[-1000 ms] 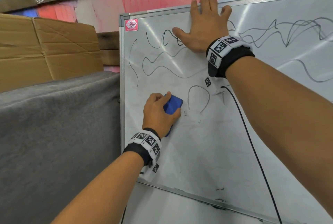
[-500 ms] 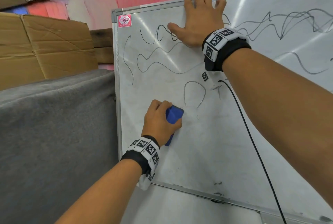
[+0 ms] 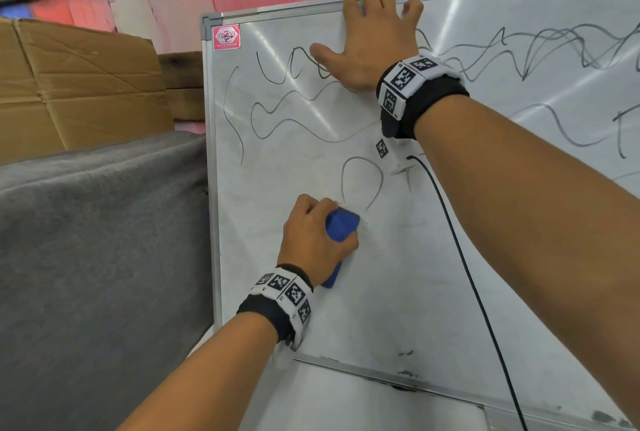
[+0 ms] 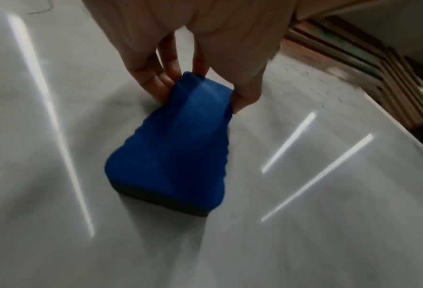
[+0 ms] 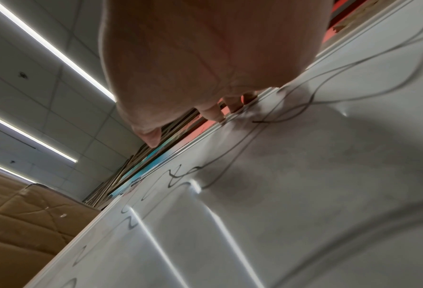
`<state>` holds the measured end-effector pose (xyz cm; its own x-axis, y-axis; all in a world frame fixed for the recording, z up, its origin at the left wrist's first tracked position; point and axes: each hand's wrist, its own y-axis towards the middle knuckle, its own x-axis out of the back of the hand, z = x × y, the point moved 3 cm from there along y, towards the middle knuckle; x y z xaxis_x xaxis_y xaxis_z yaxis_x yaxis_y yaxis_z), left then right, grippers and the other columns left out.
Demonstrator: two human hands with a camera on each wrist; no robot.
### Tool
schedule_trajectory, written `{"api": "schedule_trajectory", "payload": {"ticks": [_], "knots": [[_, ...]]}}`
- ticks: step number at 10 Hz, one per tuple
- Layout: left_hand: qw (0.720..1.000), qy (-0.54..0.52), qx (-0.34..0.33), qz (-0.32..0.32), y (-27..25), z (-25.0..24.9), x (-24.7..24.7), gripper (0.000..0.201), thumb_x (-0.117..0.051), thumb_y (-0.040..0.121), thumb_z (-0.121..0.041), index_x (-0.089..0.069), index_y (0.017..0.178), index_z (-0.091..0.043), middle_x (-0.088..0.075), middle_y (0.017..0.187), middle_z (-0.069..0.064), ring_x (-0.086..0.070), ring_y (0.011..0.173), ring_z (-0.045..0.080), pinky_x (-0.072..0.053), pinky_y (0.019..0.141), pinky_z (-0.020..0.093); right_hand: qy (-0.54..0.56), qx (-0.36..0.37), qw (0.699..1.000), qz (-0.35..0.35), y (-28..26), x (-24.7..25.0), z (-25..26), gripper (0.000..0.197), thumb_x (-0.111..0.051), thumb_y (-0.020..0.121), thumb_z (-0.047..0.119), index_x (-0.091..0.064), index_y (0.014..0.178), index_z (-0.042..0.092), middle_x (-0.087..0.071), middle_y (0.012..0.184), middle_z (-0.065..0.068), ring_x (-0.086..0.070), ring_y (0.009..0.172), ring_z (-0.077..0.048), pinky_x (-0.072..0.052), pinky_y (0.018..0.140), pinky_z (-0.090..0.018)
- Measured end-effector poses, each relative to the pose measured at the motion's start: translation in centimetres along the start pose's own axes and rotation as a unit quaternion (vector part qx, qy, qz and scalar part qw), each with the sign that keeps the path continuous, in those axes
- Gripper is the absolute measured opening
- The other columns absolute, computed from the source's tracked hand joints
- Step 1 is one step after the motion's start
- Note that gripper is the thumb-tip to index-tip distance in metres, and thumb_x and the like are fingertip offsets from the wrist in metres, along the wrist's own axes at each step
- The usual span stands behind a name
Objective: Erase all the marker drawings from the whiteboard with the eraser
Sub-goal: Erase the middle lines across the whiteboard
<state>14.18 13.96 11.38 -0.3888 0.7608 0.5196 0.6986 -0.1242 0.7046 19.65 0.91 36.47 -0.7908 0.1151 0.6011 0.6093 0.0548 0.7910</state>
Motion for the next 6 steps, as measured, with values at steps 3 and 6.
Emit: {"api": "schedule_trajectory", "payload": {"ticks": [3, 6], "knots": [[1.000, -0.001, -0.007, -0.013, 2.6, -1.0, 1.2, 0.051, -0.085, 0.074, -0.033, -0.066, 0.119, -0.015, -0.047, 0.106, -0.002, -0.048, 0.090, 0.010, -0.038, 0.082, 0.015, 0.004, 0.010, 1.000, 0.010, 0.1, 0.1, -0.2, 0.102, -0.023, 0.081, 0.081, -0.014, 0.159, 0.016, -0.015, 0.165, -0.010, -0.006, 0.153, -0.030, -0.012, 0.114, -0.063], [0.997, -0.001, 0.013, -0.080, 6.1, -2.0, 2.6, 0.053, -0.082, 0.076, -0.039, -0.065, 0.122, -0.018, -0.049, 0.105, -0.003, -0.049, 0.091, 0.011, -0.041, 0.086, 0.020, 0.004, 0.015, 1.000, 0.022, 0.2, 0.3, -0.4, 0.102, -0.023, 0.081, 0.082, -0.013, 0.159, 0.017, -0.015, 0.165, -0.009, -0.006, 0.153, -0.030, -0.011, 0.114, -0.063]]}}
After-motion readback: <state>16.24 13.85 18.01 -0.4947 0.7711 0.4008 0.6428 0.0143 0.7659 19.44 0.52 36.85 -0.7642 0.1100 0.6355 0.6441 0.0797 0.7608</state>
